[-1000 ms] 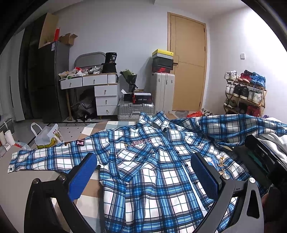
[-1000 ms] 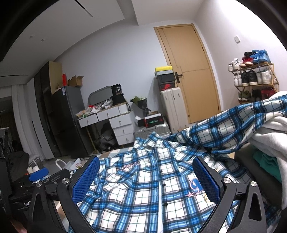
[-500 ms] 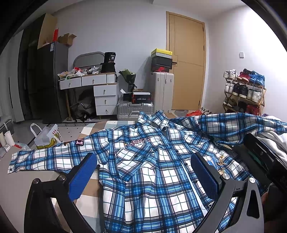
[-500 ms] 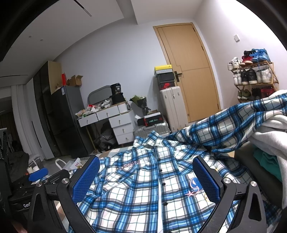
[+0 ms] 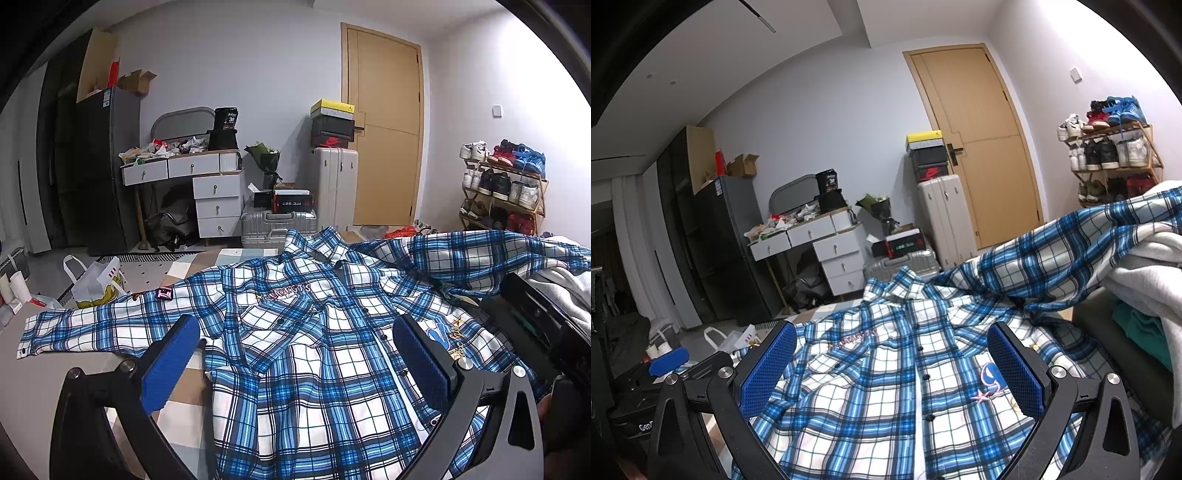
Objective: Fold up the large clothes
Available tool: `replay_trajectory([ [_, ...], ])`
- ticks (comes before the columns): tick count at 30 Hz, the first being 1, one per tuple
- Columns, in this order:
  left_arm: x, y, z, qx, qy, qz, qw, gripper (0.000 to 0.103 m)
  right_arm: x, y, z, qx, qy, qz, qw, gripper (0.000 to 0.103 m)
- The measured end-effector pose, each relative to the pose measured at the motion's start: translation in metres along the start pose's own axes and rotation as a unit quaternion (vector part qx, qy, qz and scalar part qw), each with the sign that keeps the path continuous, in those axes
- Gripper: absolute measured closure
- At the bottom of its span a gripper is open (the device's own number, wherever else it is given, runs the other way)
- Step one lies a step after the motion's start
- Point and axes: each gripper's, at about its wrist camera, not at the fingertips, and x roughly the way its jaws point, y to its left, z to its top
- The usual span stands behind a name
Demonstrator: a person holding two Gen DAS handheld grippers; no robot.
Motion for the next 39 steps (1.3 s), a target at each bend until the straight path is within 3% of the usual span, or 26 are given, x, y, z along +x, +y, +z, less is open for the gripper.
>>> replay_trajectory([
  [11,0.001,0.004,-0.001,-0.008,0.001,-0.007,0.9999,0.001,0.000,-0.006,0.001,0.002,-0.001,-0.029,1.000,0.000],
  [16,0.003,0.003,-0.001,-0.007,0.015,-0.022,0.9996,0.001,-0.011,-0.051,0.028,0.051,0.005,-0.055,0.997,0.000],
  [21,-0.006,0.001,-0.001,0.001,0.006,-0.027,0.9996,0.001,-0.043,-0.117,0.083,0.025,-0.004,-0.161,0.987,0.000],
  [25,-0.006,-0.001,0.000,0.008,0.007,-0.030,0.9995,0.001,-0.072,-0.172,0.125,0.020,0.011,-0.278,0.960,0.000],
  [28,-0.003,-0.002,-0.001,0.013,0.013,-0.030,0.9994,0.001,-0.089,-0.204,0.147,0.024,0.017,-0.335,0.942,0.000],
  [30,-0.001,-0.003,-0.002,0.014,0.017,-0.031,0.9993,0.001,-0.087,-0.226,0.155,0.037,0.045,-0.352,0.934,0.000],
  [32,0.001,-0.003,-0.003,0.015,0.022,-0.031,0.9992,0.001,-0.078,-0.251,0.158,0.060,0.087,-0.355,0.929,0.006],
  [34,0.001,-0.004,-0.003,0.015,0.023,-0.029,0.9992,0.001,-0.066,-0.274,0.156,0.092,0.121,-0.345,0.926,0.025],
  [36,0.001,-0.003,-0.004,0.017,0.023,-0.027,0.9992,0.001,-0.058,-0.287,0.153,0.117,0.145,-0.321,0.928,0.037],
  [38,0.001,-0.003,-0.005,0.019,0.025,-0.024,0.9992,0.001,-0.047,-0.293,0.149,0.111,0.162,-0.325,0.925,0.040],
  [39,0.002,-0.004,-0.006,0.020,0.027,-0.023,0.9992,0.001,-0.043,-0.291,0.149,0.094,0.164,-0.336,0.923,0.047],
])
